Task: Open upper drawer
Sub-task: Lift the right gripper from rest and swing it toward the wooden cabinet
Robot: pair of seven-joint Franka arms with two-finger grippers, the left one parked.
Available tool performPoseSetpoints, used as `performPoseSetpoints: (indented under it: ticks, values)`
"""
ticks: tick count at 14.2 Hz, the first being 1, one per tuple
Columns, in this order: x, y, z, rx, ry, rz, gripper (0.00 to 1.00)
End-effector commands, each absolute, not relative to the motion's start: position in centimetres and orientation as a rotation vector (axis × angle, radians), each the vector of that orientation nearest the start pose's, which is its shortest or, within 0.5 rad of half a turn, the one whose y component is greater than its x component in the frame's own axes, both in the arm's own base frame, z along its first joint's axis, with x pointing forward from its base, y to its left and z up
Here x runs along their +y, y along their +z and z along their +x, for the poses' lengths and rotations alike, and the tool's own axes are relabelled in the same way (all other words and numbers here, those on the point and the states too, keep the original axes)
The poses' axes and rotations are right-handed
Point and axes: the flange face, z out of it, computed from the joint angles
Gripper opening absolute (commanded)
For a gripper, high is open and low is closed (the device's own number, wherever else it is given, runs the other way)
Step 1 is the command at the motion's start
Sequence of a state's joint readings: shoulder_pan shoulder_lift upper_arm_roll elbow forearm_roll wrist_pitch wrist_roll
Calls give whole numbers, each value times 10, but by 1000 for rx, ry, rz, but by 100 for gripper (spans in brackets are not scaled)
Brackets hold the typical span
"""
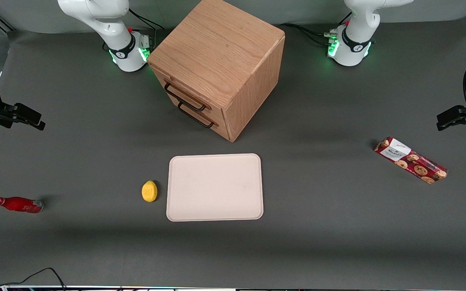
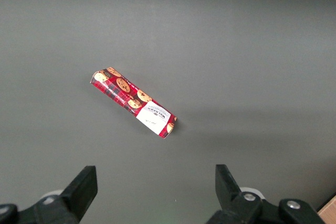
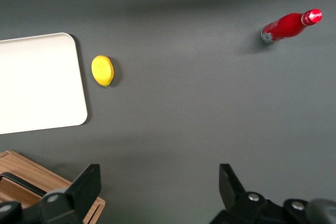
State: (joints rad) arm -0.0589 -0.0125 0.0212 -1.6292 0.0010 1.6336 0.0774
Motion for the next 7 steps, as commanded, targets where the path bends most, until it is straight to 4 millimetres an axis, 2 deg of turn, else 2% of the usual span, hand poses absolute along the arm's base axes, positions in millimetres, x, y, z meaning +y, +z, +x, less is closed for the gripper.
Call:
performPoseSetpoints:
  ticks: [1, 7]
  values:
    - [-18, 617, 550, 190, -41, -3140, 100]
    - [-18, 615, 551, 190, -36, -3140, 100]
